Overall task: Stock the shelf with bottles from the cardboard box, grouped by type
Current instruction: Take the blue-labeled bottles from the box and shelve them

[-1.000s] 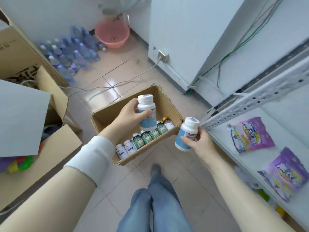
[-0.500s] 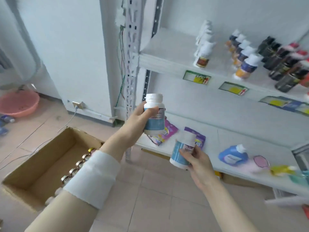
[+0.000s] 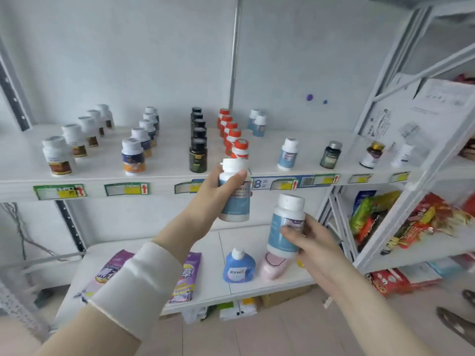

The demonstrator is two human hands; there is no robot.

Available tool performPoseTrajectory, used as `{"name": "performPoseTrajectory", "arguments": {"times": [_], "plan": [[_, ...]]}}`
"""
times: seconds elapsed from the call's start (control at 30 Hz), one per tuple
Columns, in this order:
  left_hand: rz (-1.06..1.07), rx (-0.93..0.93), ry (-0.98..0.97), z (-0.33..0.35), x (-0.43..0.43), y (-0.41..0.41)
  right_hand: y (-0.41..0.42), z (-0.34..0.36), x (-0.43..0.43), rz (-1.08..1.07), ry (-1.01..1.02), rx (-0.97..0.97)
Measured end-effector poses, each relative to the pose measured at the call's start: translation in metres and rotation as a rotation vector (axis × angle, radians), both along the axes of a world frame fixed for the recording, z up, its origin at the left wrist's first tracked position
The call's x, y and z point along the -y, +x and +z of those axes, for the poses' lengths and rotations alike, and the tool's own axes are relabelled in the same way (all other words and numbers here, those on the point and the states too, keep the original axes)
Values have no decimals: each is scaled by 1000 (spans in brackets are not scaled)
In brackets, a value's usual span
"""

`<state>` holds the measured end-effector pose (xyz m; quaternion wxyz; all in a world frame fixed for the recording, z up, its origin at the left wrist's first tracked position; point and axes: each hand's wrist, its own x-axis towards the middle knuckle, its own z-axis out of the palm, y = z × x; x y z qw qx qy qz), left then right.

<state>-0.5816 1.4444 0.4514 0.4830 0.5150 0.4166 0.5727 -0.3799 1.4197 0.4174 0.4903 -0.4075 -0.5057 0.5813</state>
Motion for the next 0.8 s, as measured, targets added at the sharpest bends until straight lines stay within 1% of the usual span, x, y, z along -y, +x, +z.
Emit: {"name": "performPoseTrajectory", "arguments": {"times": [0.13, 0.23, 0.37, 0.47, 0.63, 0.8], "plan": [[-11, -20, -14, 20, -56, 40, 41, 24, -51, -42, 58, -23], [-20, -81, -9, 35, -107, 57, 60, 47, -100, -53, 121, -13], [2, -152, 18, 55, -188, 68, 71, 73, -181, -30, 177, 32], [19, -124, 23, 66, -250, 71, 68, 88, -247, -18, 193, 40], [103, -231, -60, 69, -341, 70, 53, 90, -339, 4, 221, 120], [142, -354, -136, 58, -402, 70, 41, 71, -393, -2, 189, 179]]}}
